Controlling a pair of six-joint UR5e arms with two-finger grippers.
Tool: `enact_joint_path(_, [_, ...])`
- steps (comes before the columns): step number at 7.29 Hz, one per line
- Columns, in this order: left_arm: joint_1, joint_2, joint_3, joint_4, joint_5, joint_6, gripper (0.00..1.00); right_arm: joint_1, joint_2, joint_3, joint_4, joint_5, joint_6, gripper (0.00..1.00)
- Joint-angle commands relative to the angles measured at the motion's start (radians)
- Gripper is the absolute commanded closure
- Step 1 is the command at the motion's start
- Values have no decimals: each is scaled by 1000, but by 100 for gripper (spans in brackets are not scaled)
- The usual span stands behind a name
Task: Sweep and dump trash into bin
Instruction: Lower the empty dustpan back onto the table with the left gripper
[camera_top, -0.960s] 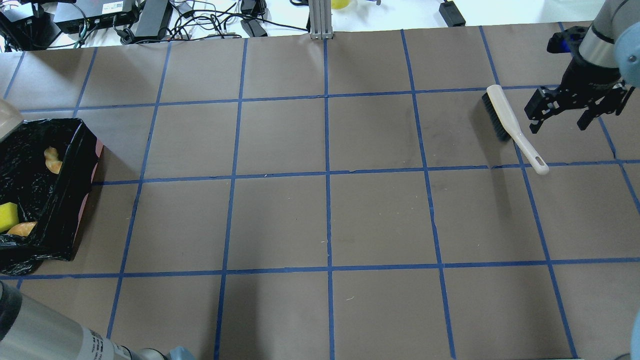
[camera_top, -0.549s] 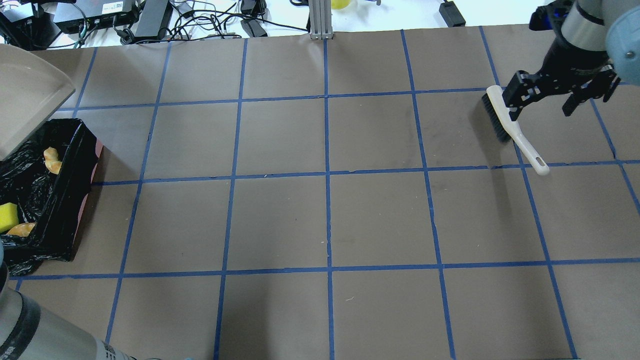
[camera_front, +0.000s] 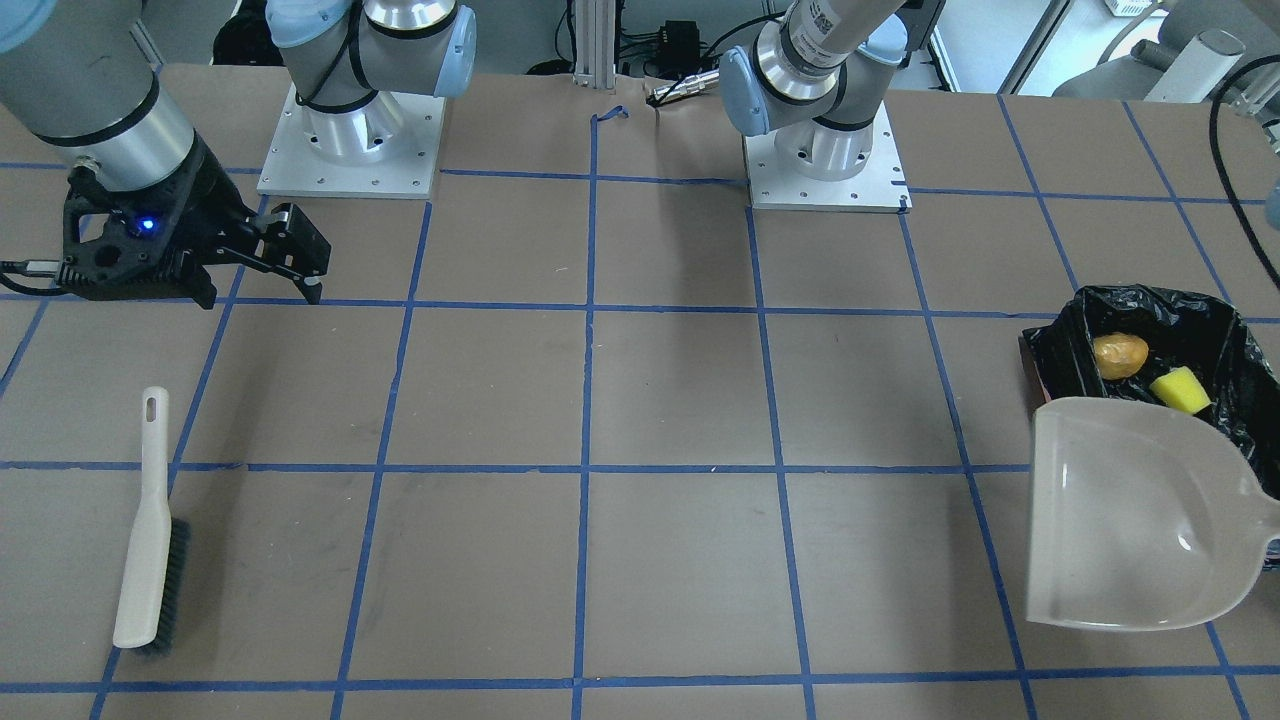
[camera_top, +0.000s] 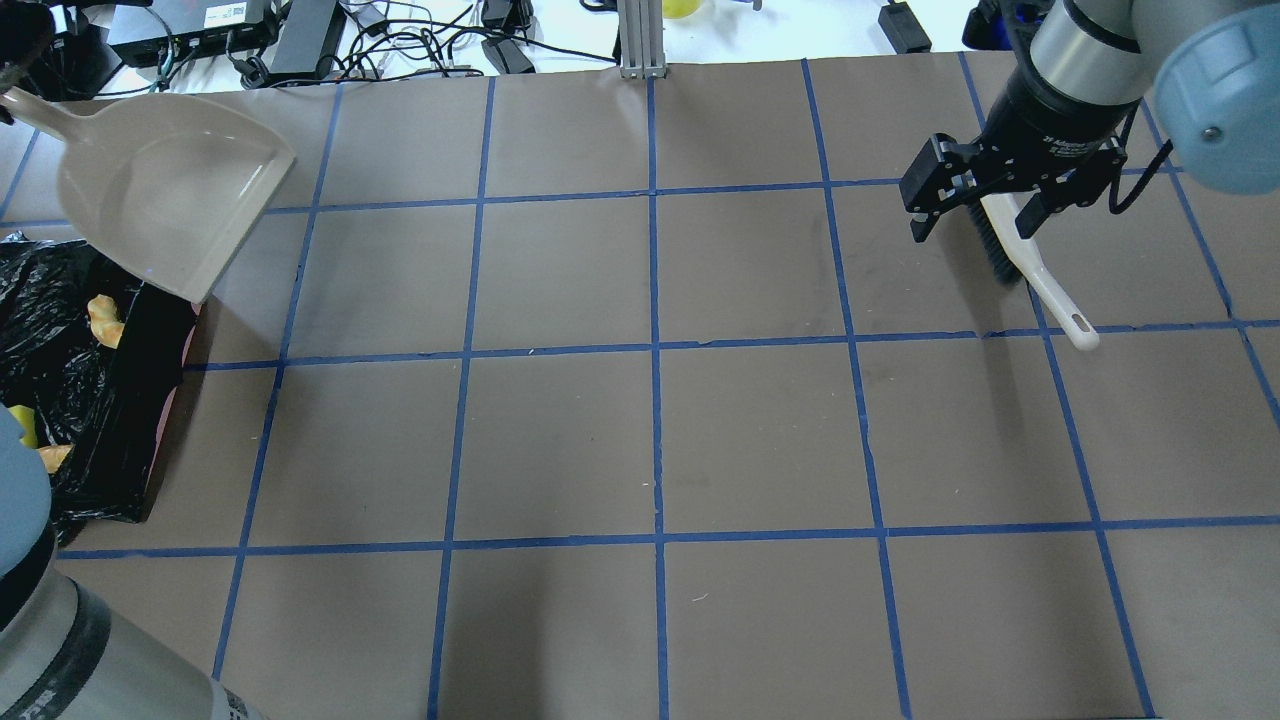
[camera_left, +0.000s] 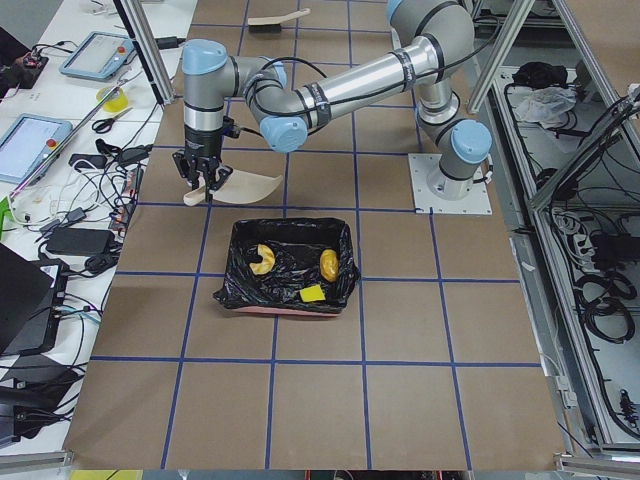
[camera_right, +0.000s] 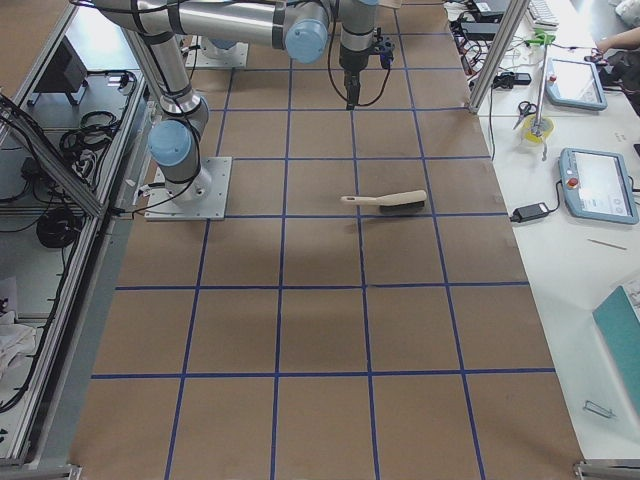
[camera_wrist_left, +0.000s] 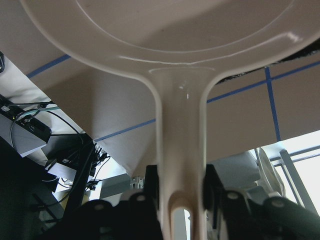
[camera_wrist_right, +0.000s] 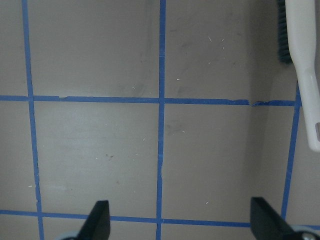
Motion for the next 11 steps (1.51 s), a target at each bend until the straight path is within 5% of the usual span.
enact_joint_path(1, [-50, -20, -52, -42, -115, -179, 100, 3, -39, 1, 26, -27, 3, 0])
enact_joint_path(4, [-143, -87, -122, -25, -221, -352, 100, 6, -70, 17, 27, -20, 3, 0])
enact_joint_path(11, [-199, -123, -253, 128, -218, -514, 100, 74, -71, 23, 27, -24, 96, 0])
